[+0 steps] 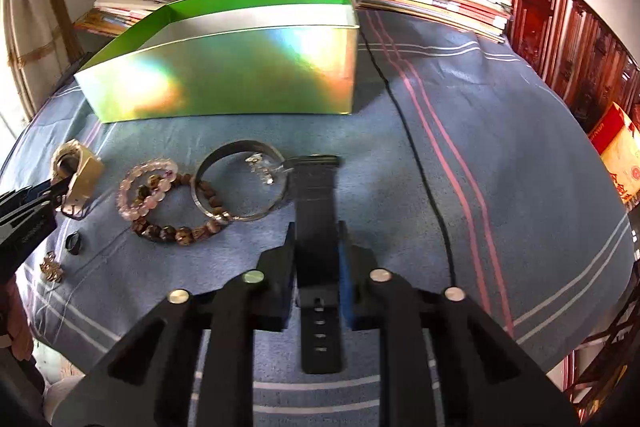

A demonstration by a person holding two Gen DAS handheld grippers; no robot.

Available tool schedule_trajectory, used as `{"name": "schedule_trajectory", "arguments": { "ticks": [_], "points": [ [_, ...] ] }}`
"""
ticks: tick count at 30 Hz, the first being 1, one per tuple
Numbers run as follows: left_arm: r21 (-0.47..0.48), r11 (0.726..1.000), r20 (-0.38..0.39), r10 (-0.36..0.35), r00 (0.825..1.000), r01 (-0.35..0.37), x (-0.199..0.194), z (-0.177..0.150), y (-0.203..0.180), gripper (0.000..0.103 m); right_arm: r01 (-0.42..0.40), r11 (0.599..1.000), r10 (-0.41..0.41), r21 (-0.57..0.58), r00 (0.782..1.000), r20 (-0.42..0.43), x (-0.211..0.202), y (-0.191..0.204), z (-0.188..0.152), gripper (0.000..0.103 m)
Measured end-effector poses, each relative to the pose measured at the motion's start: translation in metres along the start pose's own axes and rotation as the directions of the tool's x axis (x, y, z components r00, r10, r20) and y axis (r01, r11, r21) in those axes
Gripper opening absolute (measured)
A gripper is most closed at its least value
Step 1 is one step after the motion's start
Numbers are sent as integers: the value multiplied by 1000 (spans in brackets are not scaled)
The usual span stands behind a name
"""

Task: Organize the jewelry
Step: 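Move left tool to the white watch while right tool approaches the black watch, then close left tool on the white watch while right tool grasps the black watch strap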

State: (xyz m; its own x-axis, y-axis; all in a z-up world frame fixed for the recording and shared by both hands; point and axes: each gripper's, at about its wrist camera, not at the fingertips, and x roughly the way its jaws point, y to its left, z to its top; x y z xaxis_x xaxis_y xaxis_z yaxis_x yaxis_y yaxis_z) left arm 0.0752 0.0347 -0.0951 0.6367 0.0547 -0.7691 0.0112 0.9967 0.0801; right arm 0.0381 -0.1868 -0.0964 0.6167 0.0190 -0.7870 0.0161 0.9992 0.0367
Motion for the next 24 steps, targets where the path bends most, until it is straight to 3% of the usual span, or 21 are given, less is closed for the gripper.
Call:
{"name": "schedule_trajectory", "arguments": {
  "ticks": [8,10,12,13,24],
  "points": [
    [17,998,-43,-60,997,61,-13,-12,-1,24,-14,999,13,-31,999,-35,-3,6,0,19],
    [29,998,-37,-55,998,56,-14,-14,-3,30,-4,999,3,-36,1000,-30,-3,7,0,24],
    [26,999,-29,-37,999,38,-13,-13,-3,39,4,1000,-5,-31,1000,-24,-2,7,-1,38],
    [23,999,-25,-33,999,33,-12,-12,-4,43,1,1000,-2,-25,1000,-23,-2,7,-1,39],
    [24,998,8,-55,998,54,-8,-11,-8,44,1,1000,-1,-11,1000,-19,3,6,5,40]
  ]
}}
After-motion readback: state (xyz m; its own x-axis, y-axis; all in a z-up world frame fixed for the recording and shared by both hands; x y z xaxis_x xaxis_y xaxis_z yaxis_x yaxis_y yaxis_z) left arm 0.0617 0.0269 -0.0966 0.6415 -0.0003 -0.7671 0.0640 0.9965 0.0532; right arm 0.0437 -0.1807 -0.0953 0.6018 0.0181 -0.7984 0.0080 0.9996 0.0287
